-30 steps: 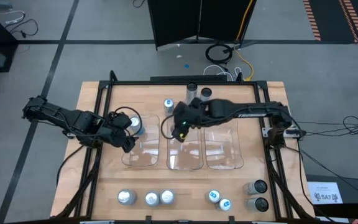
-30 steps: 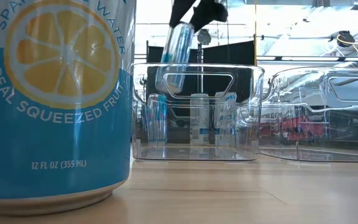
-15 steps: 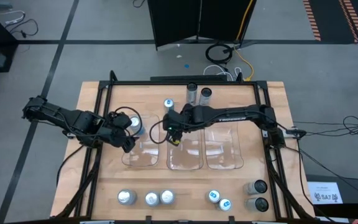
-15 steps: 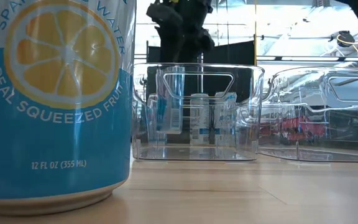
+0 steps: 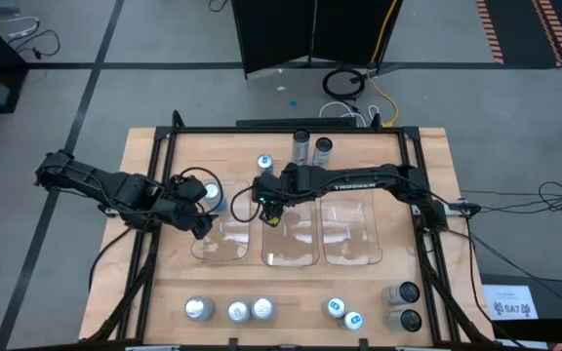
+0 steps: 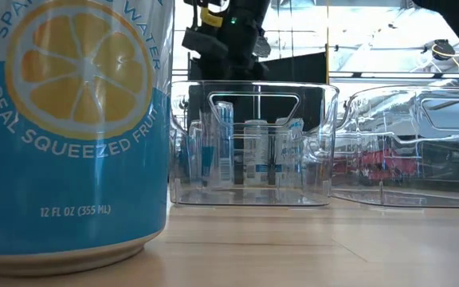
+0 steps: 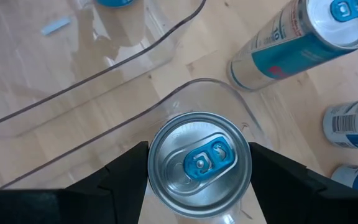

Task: Sort soda cans
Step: Put the top right blue soda can into the middle transparent bin

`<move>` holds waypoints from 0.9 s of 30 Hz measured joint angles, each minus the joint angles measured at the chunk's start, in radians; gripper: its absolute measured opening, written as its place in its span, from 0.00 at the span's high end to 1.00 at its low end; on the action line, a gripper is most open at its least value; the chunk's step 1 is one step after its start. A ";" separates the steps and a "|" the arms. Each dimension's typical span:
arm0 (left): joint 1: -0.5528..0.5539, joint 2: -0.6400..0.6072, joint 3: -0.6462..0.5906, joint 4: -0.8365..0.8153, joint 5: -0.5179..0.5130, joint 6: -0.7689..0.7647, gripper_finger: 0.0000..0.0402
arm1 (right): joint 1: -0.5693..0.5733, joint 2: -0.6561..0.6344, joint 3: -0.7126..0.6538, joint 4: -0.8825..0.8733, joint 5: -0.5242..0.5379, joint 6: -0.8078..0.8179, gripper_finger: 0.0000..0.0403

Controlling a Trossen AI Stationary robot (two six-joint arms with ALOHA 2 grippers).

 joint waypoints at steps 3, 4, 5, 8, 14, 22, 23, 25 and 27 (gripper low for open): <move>0.000 0.000 0.000 0.000 0.000 0.000 0.02 | 0.004 0.000 0.000 -0.001 0.002 0.000 0.41; 0.000 0.000 0.000 0.000 0.000 0.000 0.02 | 0.006 0.000 0.000 -0.001 0.003 0.000 0.41; 0.000 0.000 0.000 0.000 0.000 0.000 0.02 | 0.008 0.000 0.000 -0.001 0.003 -0.004 0.41; 0.000 0.000 0.000 0.000 0.000 0.000 0.02 | 0.011 0.000 0.000 -0.001 0.005 -0.007 0.41; 0.000 0.000 0.000 0.000 0.000 0.000 0.02 | 0.011 0.000 0.000 -0.002 0.004 -0.004 0.41; 0.000 0.000 0.000 0.000 0.000 -0.001 0.02 | 0.011 0.000 0.001 -0.006 0.004 0.000 0.29; 0.000 0.000 0.000 0.000 0.000 -0.001 0.02 | 0.011 0.000 0.002 -0.006 0.005 0.000 0.27; 0.000 0.000 0.000 0.000 0.000 -0.001 0.02 | 0.011 0.000 0.002 -0.006 0.004 0.000 0.25; 0.000 0.000 0.000 0.000 0.000 -0.001 0.02 | 0.011 0.000 0.002 -0.006 0.005 -0.003 0.23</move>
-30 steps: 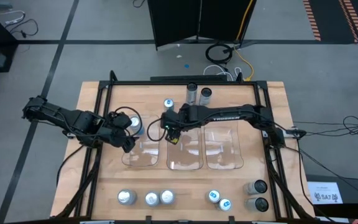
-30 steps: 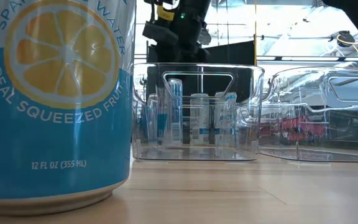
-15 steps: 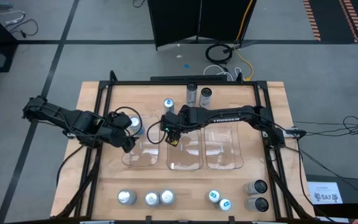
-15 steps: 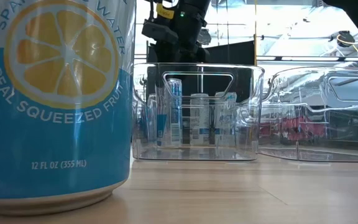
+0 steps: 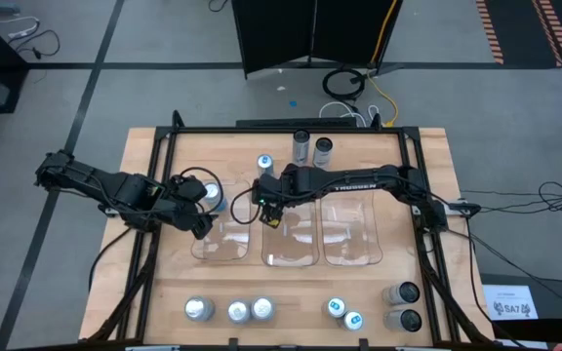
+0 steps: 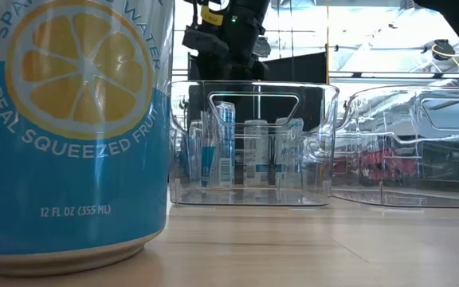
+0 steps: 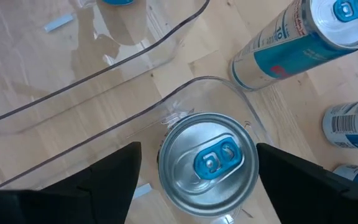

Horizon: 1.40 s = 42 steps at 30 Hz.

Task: Sort soda cans
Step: Put the top right blue soda can into the middle transparent bin, then put the top blue soda can into the middle transparent bin

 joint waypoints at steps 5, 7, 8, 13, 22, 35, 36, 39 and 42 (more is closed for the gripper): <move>0.000 0.000 0.000 0.001 0.000 0.000 0.02 | 0.000 -0.015 0.000 -0.004 -0.001 -0.004 0.23; 0.000 0.000 0.000 0.000 0.000 0.000 0.02 | 0.000 -0.032 0.000 -0.005 -0.001 -0.004 0.23; 0.000 0.000 0.000 0.001 0.000 0.000 0.02 | 0.000 -0.041 0.000 -0.006 -0.001 -0.004 0.23; 0.000 0.000 0.000 0.007 0.000 0.000 0.02 | 0.000 -0.093 0.000 -0.004 0.001 -0.003 0.23; 0.000 0.000 0.000 0.024 -0.001 0.000 0.02 | -0.031 -0.118 0.000 0.045 0.076 0.001 0.23; 0.000 0.001 0.000 0.023 -0.001 0.001 0.02 | -0.094 -0.117 0.000 0.186 -0.007 0.002 0.23; 0.000 0.001 0.000 0.023 -0.001 0.001 0.02 | -0.100 -0.117 0.000 0.190 -0.024 0.003 0.23; 0.000 0.001 0.000 0.023 -0.001 0.001 0.02 | -0.115 -0.117 0.000 0.194 -0.031 0.006 0.23; 0.000 0.001 0.000 0.023 -0.001 0.004 0.02 | -0.129 -0.117 0.000 0.193 -0.028 0.009 0.21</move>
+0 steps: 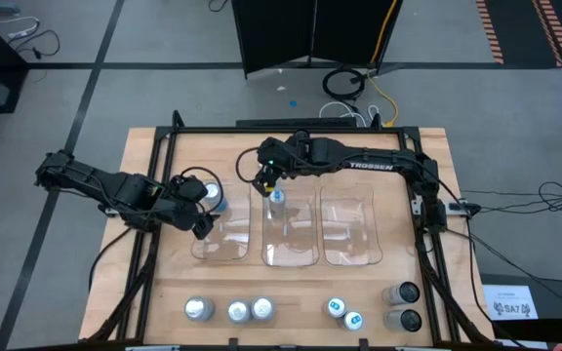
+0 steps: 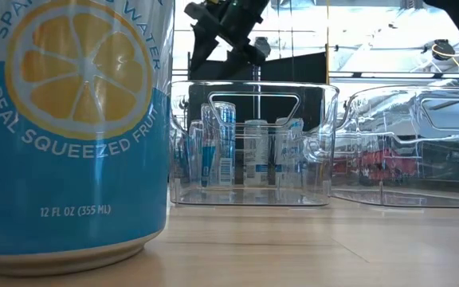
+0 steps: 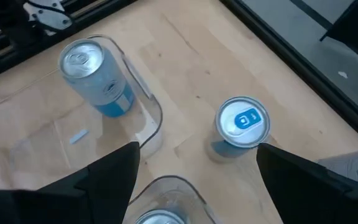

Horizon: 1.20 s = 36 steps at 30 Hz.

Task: Sort soda cans
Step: Put the top blue soda can into the middle transparent bin

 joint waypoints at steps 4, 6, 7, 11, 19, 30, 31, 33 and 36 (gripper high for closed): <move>0.000 0.000 0.000 0.000 0.000 0.003 0.02 | -0.012 0.000 0.000 0.011 0.000 0.024 0.17; 0.000 0.000 0.000 -0.001 0.000 0.004 0.02 | -0.014 0.000 0.000 0.011 0.000 0.024 0.16; 0.000 0.000 0.000 -0.001 0.000 0.004 0.02 | -0.014 0.000 0.000 0.010 0.001 0.024 0.16; 0.000 0.000 0.000 -0.001 0.000 0.004 0.02 | -0.013 0.000 0.000 0.035 0.000 0.042 0.16; 0.000 0.000 0.000 -0.001 0.000 0.004 0.02 | -0.008 0.000 0.000 0.092 0.036 0.057 0.16; 0.000 0.000 0.000 0.000 -0.017 0.003 0.02 | -0.054 0.001 -0.001 0.115 0.050 0.124 0.16; 0.000 0.000 0.000 0.000 -0.019 0.004 0.02 | -0.056 0.001 -0.001 0.124 0.051 0.117 0.16; 0.000 0.000 0.000 0.000 -0.019 0.004 0.02 | -0.056 0.001 -0.001 0.143 0.062 0.101 0.16; 0.000 0.000 0.000 0.000 -0.019 0.004 0.02 | -0.057 0.008 -0.001 0.149 0.092 0.098 0.16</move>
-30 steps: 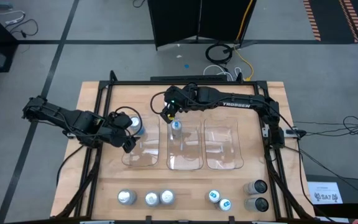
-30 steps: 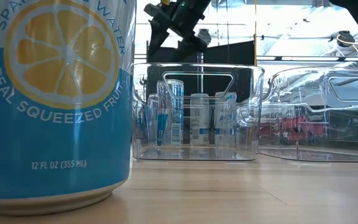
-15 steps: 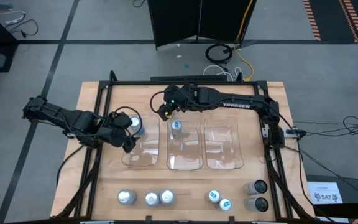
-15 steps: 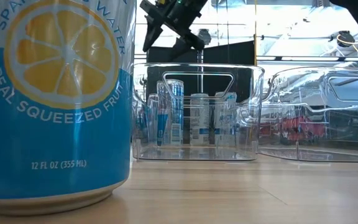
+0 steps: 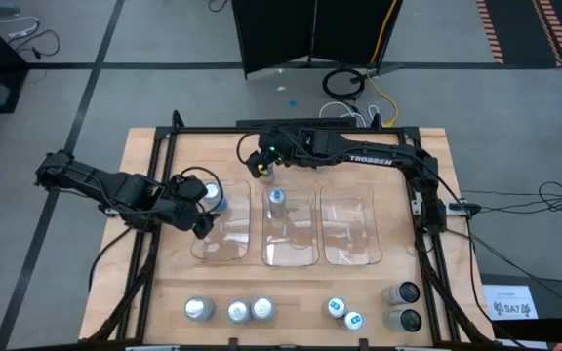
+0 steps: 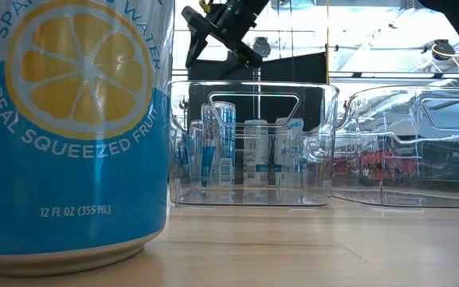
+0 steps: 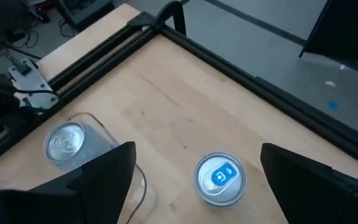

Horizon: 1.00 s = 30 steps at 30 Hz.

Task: Sort soda cans
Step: Put the top blue soda can into the middle transparent bin

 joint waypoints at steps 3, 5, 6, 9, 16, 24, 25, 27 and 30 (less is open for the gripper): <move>0.000 0.000 0.000 0.000 0.000 0.000 0.02 | -0.001 0.014 -0.001 -0.001 0.036 -0.025 0.16; 0.000 0.000 0.000 0.000 -0.001 0.000 0.02 | -0.001 0.027 -0.001 0.014 0.053 -0.024 0.16; 0.000 0.000 0.000 0.000 -0.002 0.000 0.02 | -0.004 0.034 -0.001 0.015 0.055 -0.024 0.16; 0.000 0.000 0.000 0.000 -0.006 0.000 0.02 | -0.015 0.062 -0.001 0.026 0.058 -0.014 0.16; 0.000 0.000 -0.023 0.002 -0.006 -0.003 0.02 | -0.066 0.112 -0.001 -0.032 -0.065 0.071 0.16; 0.000 0.000 -0.054 0.014 -0.006 -0.008 0.02 | -0.081 0.124 0.000 -0.032 -0.070 0.077 0.16; 0.000 0.000 -0.054 0.022 -0.006 -0.008 0.02 | -0.081 0.124 0.000 -0.037 -0.075 0.077 0.16; 0.000 0.000 -0.054 0.038 -0.006 -0.008 0.02 | -0.081 0.134 0.000 -0.043 -0.099 0.075 0.16; 0.000 0.000 -0.054 0.037 -0.006 -0.007 0.02 | -0.080 0.156 0.000 -0.065 -0.116 0.072 0.16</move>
